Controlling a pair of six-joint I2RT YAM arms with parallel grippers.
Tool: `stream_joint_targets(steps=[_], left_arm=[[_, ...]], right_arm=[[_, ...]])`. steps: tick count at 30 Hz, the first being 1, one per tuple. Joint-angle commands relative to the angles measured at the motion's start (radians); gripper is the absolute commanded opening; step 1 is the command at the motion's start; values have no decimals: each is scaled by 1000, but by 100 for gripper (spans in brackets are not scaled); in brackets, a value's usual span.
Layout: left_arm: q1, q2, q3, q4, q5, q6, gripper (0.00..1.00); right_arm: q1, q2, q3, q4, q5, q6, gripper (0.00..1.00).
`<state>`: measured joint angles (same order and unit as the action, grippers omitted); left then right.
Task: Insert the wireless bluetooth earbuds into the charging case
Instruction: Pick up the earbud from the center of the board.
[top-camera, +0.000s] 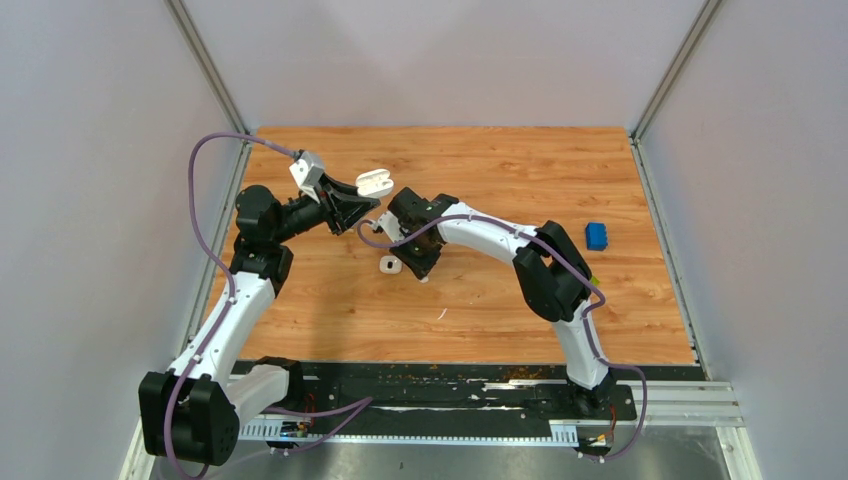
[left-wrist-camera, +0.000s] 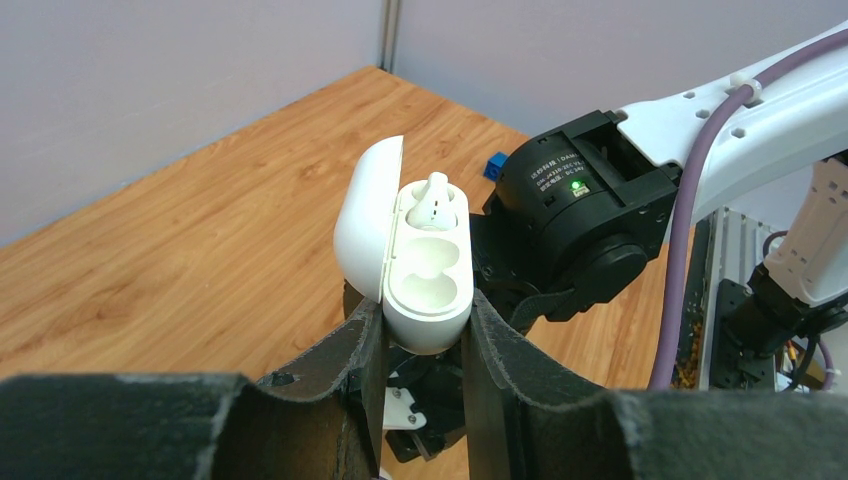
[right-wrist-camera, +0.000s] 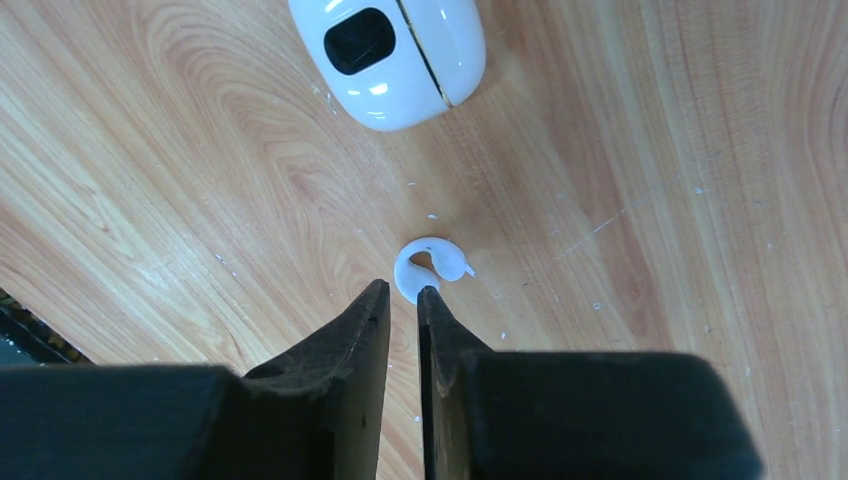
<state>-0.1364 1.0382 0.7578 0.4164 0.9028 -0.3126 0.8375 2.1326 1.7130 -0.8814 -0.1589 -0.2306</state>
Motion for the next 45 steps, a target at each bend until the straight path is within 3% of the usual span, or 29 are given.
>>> stream_joint_targets(steps=[1,29,38,45], left_arm=[[6,-17,2,24,-5,-1,0],[6,-9,3,19,-7,3,0],[6,-9,-1,19,-6,1,0],[6,-8,-5,19,-7,1,0]], right_arm=[[6,-12,32,-5,-43,40,16],[-4,29,-10,15,23,44,17],[-6,28,-19,20,36,39,25],[-8,28,-11,31,95,39,22]])
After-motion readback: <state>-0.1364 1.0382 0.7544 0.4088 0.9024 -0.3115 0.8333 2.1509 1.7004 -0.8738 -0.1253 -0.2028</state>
